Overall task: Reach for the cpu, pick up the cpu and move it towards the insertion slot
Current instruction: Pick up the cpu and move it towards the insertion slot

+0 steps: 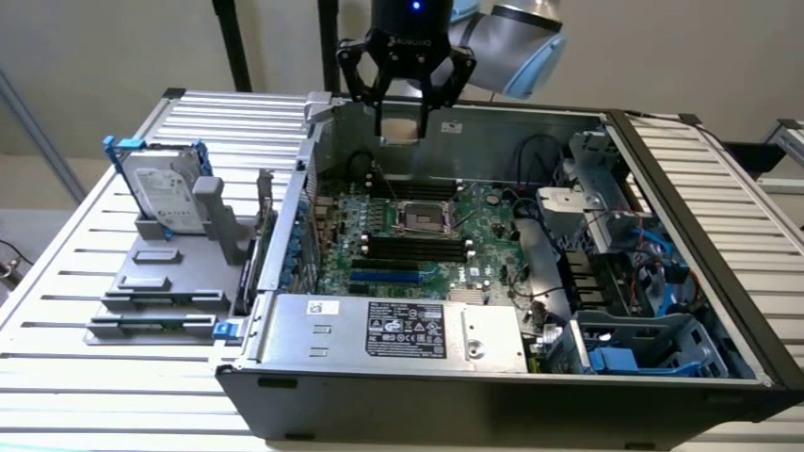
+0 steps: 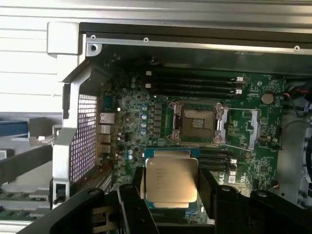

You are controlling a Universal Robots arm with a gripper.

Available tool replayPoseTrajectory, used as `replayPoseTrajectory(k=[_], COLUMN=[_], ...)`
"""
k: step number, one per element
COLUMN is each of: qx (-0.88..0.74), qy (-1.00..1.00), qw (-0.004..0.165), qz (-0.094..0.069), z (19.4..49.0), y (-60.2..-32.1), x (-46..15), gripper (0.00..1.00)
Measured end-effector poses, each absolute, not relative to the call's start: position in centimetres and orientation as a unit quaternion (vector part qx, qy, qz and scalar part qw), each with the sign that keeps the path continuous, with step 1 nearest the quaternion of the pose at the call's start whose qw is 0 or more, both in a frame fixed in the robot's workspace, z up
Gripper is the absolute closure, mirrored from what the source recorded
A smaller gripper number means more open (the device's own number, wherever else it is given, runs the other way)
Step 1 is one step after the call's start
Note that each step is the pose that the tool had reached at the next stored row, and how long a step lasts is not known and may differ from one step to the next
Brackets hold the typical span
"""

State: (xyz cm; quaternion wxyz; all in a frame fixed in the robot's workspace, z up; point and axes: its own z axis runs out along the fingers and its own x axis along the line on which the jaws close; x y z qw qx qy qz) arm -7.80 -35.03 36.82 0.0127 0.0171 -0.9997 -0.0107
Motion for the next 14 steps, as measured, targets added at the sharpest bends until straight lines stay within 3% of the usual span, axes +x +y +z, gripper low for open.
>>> replayPoseTrajectory(k=[14], qx=[0.012], qy=[-1.0], qw=[0.0], qz=[-0.011], z=[36.1], y=[-34.1], x=[-4.7], gripper=[0.46])
